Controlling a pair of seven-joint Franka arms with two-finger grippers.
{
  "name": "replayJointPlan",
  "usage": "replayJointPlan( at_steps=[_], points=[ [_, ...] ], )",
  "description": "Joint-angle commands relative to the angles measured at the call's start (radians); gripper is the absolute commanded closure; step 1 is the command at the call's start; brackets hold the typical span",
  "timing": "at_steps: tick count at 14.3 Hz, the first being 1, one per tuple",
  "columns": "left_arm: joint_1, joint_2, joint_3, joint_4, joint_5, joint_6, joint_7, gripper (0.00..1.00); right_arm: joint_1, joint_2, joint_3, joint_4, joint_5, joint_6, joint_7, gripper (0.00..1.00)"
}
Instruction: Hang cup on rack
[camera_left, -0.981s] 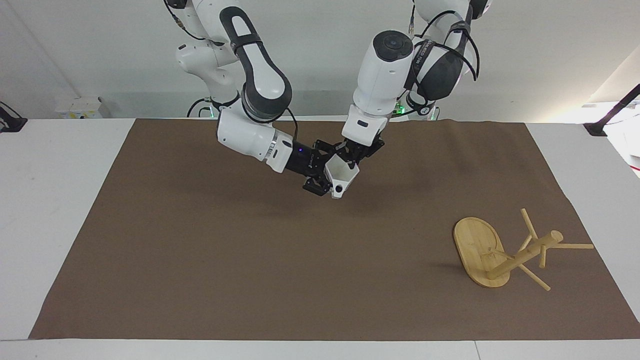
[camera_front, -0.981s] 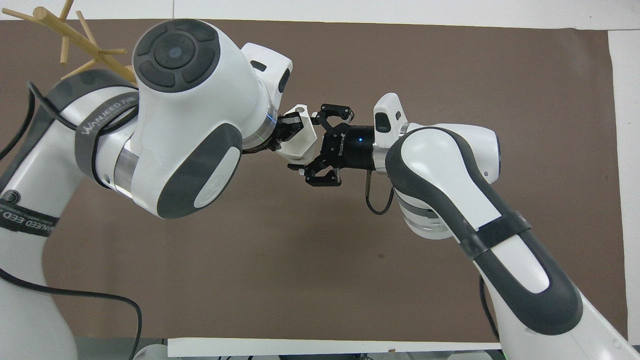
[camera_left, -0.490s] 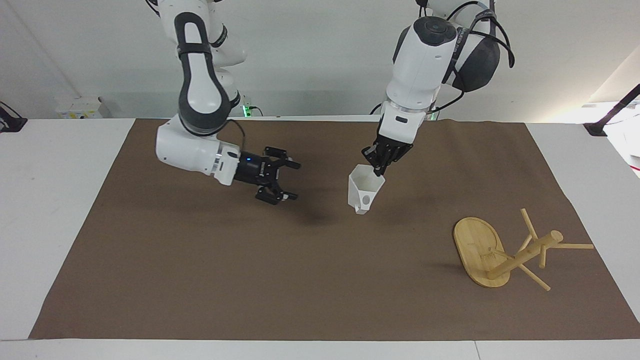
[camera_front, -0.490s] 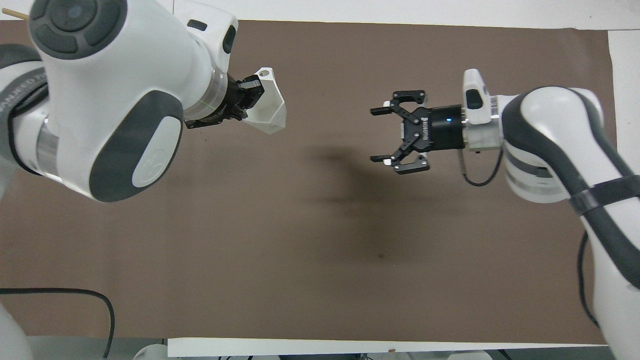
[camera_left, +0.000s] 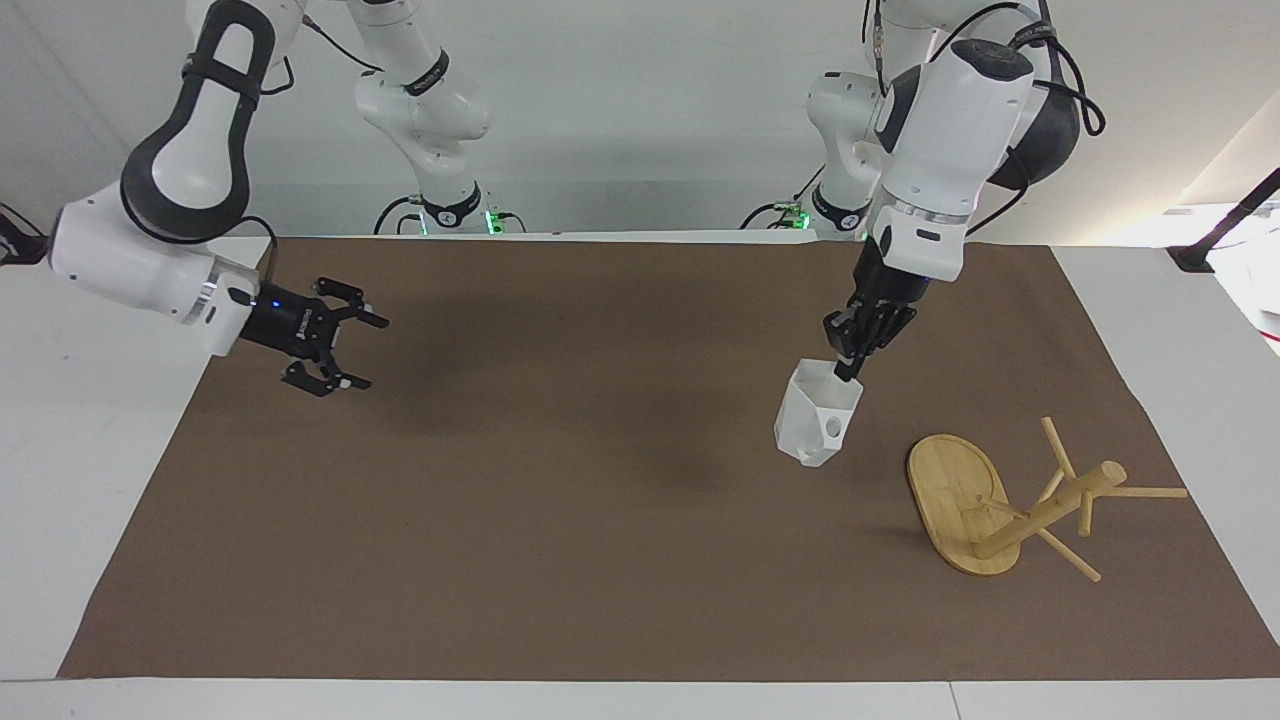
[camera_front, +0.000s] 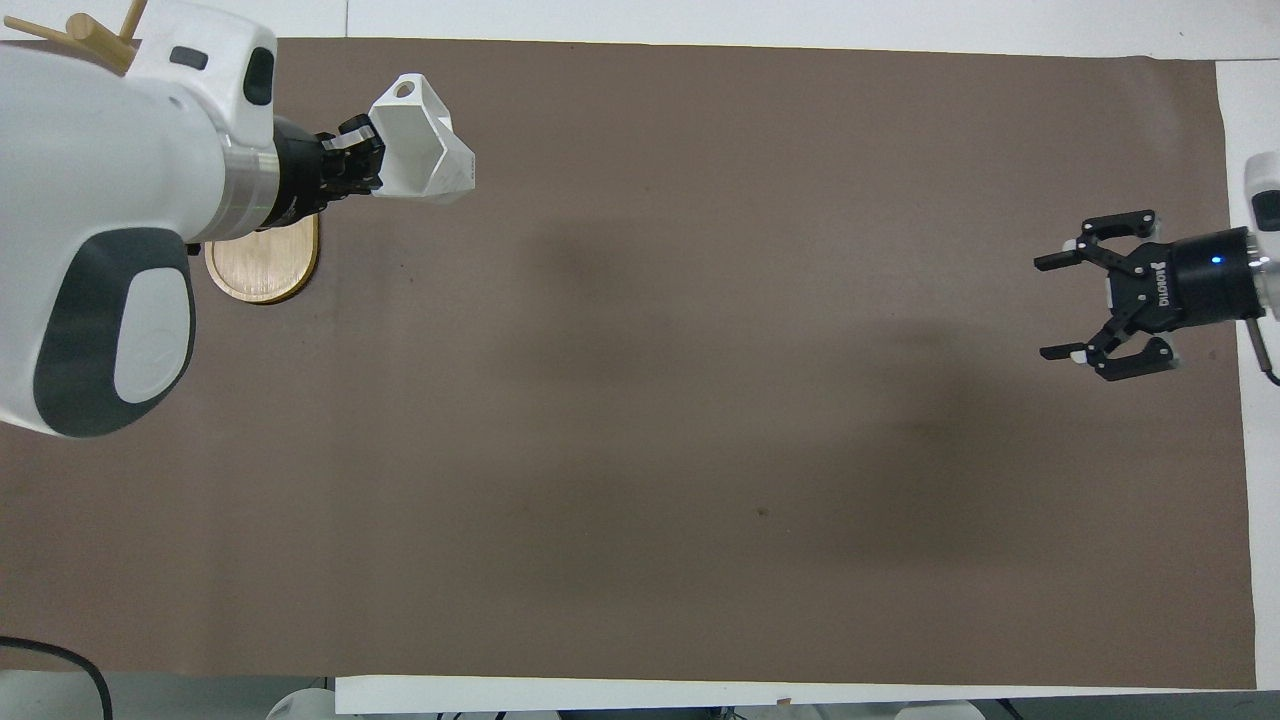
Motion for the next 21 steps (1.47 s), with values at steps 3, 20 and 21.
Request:
replayJointPlan(
  at_steps=[3, 20, 21],
  points=[
    [0.087, -0.172, -0.008, -0.367, -0.148, 0.377, 0.202, 1.00, 0.009, -0.086, 0.018, 0.141, -0.277, -0.047, 0.455, 0.00],
    [0.221, 0.055, -0.011, -0.314, -0.421, 0.628, 0.257, 1.00, 0.229, -0.113, 0.029, 0.413, -0.628, -0.399, 1.665, 0.00],
    [0.222, 0.071, -0.011, -0.306, -0.421, 0.628, 0.257, 1.00, 0.241, -0.106, 0.017, 0.416, -0.628, -0.400, 1.665, 0.00]
  ],
)
